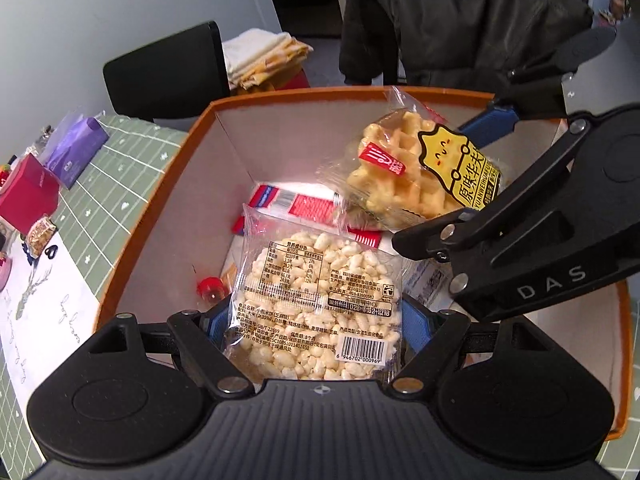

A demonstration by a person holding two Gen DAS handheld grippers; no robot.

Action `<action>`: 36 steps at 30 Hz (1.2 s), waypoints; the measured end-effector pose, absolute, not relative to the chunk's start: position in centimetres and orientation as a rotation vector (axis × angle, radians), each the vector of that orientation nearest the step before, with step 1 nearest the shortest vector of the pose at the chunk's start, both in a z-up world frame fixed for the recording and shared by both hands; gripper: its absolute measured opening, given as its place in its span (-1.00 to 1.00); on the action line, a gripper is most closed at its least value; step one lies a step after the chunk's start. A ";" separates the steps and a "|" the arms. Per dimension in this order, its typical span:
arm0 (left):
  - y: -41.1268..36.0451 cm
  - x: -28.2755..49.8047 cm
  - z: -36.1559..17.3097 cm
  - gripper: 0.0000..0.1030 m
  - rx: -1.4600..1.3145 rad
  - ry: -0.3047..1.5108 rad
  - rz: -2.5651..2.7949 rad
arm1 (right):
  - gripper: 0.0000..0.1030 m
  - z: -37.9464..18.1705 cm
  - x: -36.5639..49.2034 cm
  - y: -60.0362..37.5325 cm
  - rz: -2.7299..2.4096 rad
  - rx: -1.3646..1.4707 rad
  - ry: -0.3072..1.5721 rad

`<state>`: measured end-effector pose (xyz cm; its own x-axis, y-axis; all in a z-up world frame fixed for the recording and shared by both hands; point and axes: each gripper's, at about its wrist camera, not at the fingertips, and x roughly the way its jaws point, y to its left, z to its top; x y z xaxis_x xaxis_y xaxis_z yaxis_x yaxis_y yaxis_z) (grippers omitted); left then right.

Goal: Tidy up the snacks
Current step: 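Open the right gripper to drop the waffle packet while the left gripper releases the peanut bag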

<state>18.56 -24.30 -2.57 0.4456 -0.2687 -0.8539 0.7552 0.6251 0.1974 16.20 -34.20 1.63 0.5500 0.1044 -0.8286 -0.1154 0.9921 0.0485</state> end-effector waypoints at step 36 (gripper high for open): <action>-24.0 17.1 -2.9 0.92 0.718 0.937 -0.662 | 0.61 0.3 16.7 -33.1 0.146 0.008 1.064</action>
